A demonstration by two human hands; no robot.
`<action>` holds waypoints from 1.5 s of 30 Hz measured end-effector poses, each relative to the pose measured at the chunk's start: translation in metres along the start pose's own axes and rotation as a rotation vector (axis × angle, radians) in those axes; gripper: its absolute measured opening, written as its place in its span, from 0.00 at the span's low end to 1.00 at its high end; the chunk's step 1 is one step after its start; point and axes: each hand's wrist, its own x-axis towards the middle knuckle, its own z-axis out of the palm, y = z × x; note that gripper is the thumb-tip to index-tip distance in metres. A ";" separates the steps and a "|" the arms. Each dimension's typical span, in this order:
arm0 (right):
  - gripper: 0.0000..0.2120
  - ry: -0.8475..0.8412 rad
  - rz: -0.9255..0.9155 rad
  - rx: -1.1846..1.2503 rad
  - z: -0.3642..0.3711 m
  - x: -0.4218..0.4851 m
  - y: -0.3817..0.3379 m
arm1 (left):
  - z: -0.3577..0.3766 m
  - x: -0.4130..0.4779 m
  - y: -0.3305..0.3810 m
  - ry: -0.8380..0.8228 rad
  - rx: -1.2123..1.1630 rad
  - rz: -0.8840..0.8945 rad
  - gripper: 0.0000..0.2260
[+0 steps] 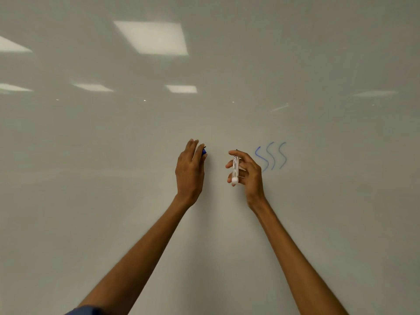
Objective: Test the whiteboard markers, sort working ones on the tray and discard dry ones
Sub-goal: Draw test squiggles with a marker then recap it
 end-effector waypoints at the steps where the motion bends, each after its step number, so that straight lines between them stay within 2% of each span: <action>1: 0.15 -0.012 -0.024 0.008 0.000 0.003 -0.003 | 0.002 0.007 -0.002 0.008 0.010 0.006 0.14; 4: 0.15 0.010 -0.076 -0.031 0.006 0.013 -0.008 | 0.009 0.019 -0.010 0.003 0.034 0.023 0.15; 11: 0.16 0.223 -0.105 -0.076 0.013 0.037 0.001 | 0.027 0.008 -0.028 0.013 0.023 0.098 0.17; 16: 0.11 0.170 -0.159 -0.206 0.013 0.039 0.026 | 0.038 0.003 -0.032 0.039 -0.022 0.112 0.21; 21: 0.13 0.258 -0.120 -0.085 0.000 0.017 0.052 | 0.043 0.002 -0.036 0.075 -0.042 0.128 0.24; 24: 0.13 0.223 -0.111 -0.132 -0.003 0.003 0.068 | 0.045 0.002 -0.037 0.090 -0.061 0.133 0.23; 32: 0.11 0.310 -0.209 -0.085 -0.009 0.047 0.028 | 0.048 0.002 -0.039 0.112 -0.079 0.122 0.21; 36: 0.10 0.206 -0.214 -0.170 -0.004 0.042 0.034 | 0.048 0.001 -0.037 0.121 -0.076 0.128 0.20; 41: 0.10 0.353 -0.143 -0.049 -0.021 0.013 0.062 | 0.049 0.001 -0.039 0.120 -0.085 0.118 0.20; 45: 0.11 0.202 -0.095 -0.134 -0.017 -0.007 0.071 | 0.048 0.001 -0.035 0.113 -0.104 0.095 0.20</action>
